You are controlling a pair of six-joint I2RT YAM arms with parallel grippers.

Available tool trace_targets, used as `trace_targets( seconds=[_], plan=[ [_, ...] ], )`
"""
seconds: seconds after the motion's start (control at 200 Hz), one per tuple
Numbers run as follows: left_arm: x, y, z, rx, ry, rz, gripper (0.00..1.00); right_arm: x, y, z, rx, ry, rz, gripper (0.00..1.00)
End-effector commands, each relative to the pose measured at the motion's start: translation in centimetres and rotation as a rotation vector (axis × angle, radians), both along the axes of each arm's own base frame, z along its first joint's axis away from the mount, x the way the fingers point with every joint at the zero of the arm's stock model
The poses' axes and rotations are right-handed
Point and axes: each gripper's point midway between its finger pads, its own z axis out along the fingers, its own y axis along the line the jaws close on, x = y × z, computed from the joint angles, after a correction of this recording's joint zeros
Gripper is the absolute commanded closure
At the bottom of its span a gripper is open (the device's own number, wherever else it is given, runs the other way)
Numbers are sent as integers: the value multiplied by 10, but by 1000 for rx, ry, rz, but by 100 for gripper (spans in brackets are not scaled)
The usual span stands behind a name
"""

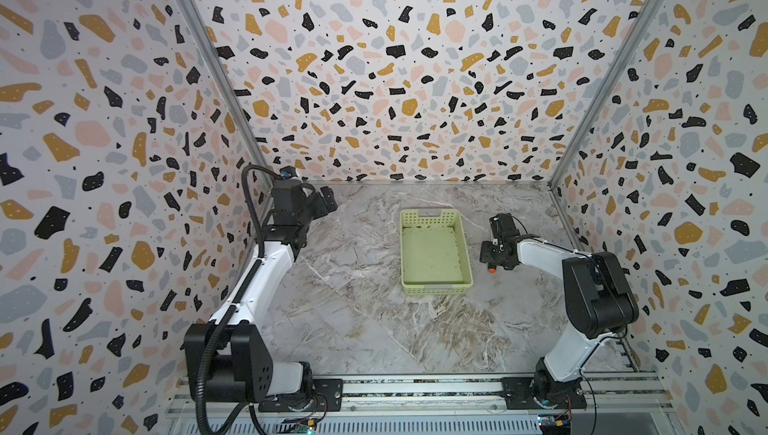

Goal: Put the screwdriver in the bin
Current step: 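Reach the right gripper down to the screwdriver handle while the left arm lifts slightly, then close the right gripper on the black screwdriver handle and lift it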

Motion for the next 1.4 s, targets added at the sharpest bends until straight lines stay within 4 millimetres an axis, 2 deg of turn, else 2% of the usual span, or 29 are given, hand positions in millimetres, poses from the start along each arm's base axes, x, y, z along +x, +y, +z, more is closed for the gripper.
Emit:
trace_targets(
  seconds=[0.0,0.155,0.441,0.656,1.026,1.227,1.397],
  plan=[
    [1,1,11,-5,-35,-3,0,-1,3,2,-3,12,7,40],
    [3,2,8,-5,-28,-2,0,-2,4,2,-23,9,10,47],
    [5,8,2,-14,-10,11,0,2,5,12,-41,-13,25,68],
    [6,9,0,-15,-4,14,0,-1,2,15,-54,-14,25,72],
    [5,11,1,-16,-8,20,0,0,1,34,-57,-51,25,74],
    [5,11,1,-14,-9,22,0,2,0,56,-57,-95,30,74],
    [4,12,2,-11,-12,26,0,3,2,88,-39,-158,39,75]
  ],
)
